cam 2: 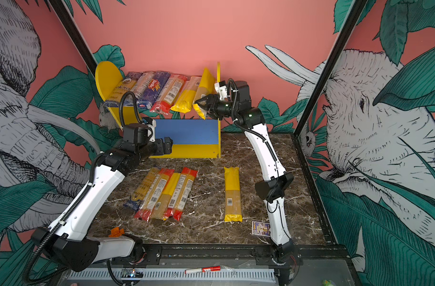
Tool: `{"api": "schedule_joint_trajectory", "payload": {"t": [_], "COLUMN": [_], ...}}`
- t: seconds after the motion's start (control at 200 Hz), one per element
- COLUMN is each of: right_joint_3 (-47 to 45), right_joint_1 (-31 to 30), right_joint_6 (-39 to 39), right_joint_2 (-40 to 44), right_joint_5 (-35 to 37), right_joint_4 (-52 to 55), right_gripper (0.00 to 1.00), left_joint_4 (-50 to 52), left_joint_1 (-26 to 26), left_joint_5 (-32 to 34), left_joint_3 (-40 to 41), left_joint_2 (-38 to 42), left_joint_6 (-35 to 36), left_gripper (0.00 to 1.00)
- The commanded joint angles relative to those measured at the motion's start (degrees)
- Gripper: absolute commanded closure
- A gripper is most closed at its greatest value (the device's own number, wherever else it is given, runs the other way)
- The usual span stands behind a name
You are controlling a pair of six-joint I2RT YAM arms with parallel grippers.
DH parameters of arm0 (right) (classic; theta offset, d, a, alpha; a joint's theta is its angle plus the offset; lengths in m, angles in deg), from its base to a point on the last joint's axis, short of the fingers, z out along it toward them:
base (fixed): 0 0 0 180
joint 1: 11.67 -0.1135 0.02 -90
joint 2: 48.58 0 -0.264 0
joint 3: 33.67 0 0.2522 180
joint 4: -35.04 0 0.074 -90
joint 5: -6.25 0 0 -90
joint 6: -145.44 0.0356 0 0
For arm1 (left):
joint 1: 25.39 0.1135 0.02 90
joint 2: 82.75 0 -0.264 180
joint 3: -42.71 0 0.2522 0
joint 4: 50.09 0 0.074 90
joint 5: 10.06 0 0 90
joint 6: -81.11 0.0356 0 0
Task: Arrange pasta packages on shelves
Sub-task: Place the pasta bag on the shelf.
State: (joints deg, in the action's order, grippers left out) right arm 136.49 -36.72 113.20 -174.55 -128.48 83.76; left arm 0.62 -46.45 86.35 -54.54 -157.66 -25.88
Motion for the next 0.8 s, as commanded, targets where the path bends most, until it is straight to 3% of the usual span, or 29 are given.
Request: {"api": "schedule_joint_trajectory", "payload": {"t": [0.0, 0.6, 0.795], "right_joint_3": [2.49, 1.02, 1.84], "right_joint_1": [1.75, 1.59, 1.60], "right_joint_6": [0.46, 3.52, 4.41], "right_joint_2": [0.09, -1.60, -3.11], "right_joint_5": [1.14, 4.70, 5.46], "right_joint_4": [-12.28, -17.95, -18.57], "right_gripper": [0.48, 0.48, 0.44], "left_joint_4": [-1.96, -2.95, -2.11], "left_joint_1": [0.25, 0.15, 0.13], "left_joint_5": [-1.96, -5.50, -5.41], "left_joint_3": [-2.58, -6.61, -7.82], "left_joint_2": [-0.50, -5.43, -5.64], "left_joint_6": [-0.53, -2.25, -1.11], "left_gripper": [0.02, 0.03, 0.03]}}
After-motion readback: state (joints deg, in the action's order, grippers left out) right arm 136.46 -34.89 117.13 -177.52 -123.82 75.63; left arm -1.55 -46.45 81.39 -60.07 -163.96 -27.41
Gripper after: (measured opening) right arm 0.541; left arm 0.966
